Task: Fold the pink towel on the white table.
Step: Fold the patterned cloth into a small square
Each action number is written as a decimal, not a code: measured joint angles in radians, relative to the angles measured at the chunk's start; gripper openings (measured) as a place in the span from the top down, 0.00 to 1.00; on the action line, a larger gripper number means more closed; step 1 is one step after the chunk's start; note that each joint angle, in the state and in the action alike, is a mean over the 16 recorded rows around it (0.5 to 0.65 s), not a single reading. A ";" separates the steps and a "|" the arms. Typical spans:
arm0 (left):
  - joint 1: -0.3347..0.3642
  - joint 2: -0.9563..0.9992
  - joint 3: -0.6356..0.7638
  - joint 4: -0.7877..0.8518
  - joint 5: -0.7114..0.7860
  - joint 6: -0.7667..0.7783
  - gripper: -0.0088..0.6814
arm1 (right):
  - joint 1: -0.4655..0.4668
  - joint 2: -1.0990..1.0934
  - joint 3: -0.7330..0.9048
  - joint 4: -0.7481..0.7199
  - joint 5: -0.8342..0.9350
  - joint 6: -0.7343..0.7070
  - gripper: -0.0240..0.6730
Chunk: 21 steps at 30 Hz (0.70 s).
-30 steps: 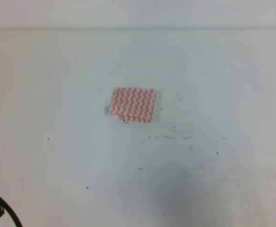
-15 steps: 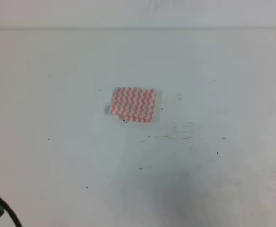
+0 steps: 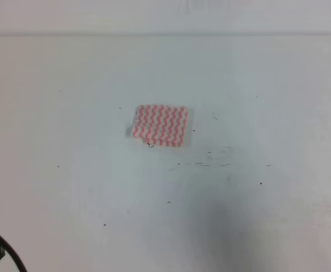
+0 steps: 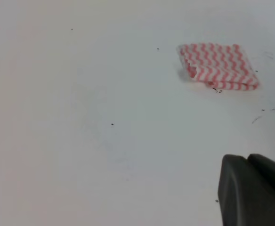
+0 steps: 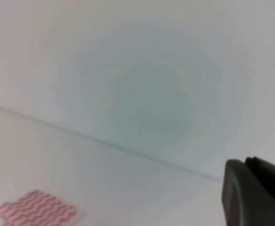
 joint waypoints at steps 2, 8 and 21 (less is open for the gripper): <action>0.000 0.000 0.000 0.000 0.000 0.000 0.99 | -0.038 -0.035 0.033 -0.002 -0.010 0.000 0.99; 0.000 0.002 0.000 0.001 0.001 0.000 0.99 | -0.167 -0.166 0.155 0.011 -0.015 0.001 0.99; 0.000 0.003 0.002 0.002 0.005 0.000 0.99 | -0.272 -0.371 0.406 -0.262 0.059 0.426 0.99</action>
